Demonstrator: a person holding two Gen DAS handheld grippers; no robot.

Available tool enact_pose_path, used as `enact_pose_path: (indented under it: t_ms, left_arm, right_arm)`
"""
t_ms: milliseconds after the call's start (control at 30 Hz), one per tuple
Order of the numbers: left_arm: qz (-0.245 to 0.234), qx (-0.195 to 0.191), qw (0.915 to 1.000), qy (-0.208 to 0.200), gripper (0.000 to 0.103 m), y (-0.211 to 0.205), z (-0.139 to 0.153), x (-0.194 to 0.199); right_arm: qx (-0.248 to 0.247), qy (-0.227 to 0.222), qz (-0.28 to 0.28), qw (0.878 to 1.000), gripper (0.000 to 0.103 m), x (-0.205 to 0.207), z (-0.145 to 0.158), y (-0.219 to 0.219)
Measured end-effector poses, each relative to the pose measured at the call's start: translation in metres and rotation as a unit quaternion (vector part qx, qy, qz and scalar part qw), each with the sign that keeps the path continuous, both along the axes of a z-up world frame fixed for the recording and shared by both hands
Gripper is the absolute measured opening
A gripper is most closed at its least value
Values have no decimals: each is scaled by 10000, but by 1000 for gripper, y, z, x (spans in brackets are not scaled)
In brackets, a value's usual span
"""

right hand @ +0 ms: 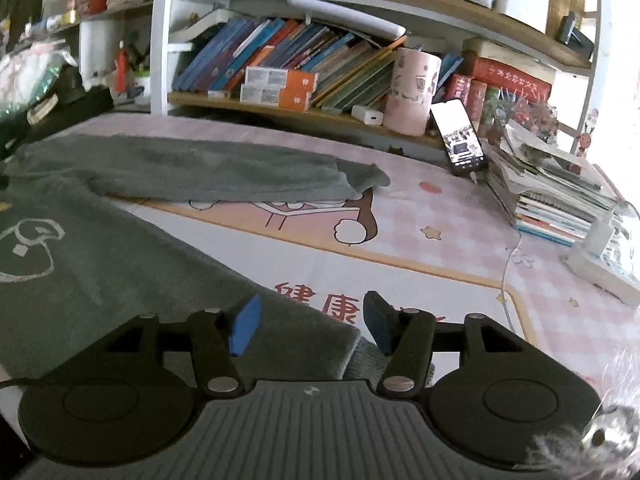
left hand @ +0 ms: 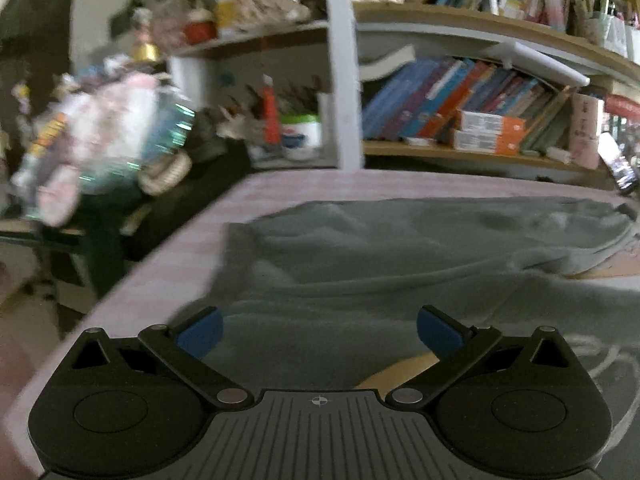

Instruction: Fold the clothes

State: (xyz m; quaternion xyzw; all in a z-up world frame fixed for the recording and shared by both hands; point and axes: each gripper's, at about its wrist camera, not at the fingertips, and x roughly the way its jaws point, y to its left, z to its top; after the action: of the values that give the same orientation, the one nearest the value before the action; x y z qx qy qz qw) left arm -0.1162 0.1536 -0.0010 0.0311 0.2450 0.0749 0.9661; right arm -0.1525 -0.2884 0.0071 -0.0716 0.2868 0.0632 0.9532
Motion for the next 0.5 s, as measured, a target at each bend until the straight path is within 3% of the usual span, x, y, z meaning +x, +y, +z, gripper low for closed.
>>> enact_pose_path:
  t_ms: [167, 500]
  left_arm:
    - [234, 363, 9989, -193, 103, 5, 8, -24]
    - [356, 252, 9978, -501, 103, 3, 27, -34]
  right_arm:
    - [-216, 134, -223, 9994, 55, 2, -15, -9]
    - [224, 17, -670, 9975, 66, 35, -33, -43]
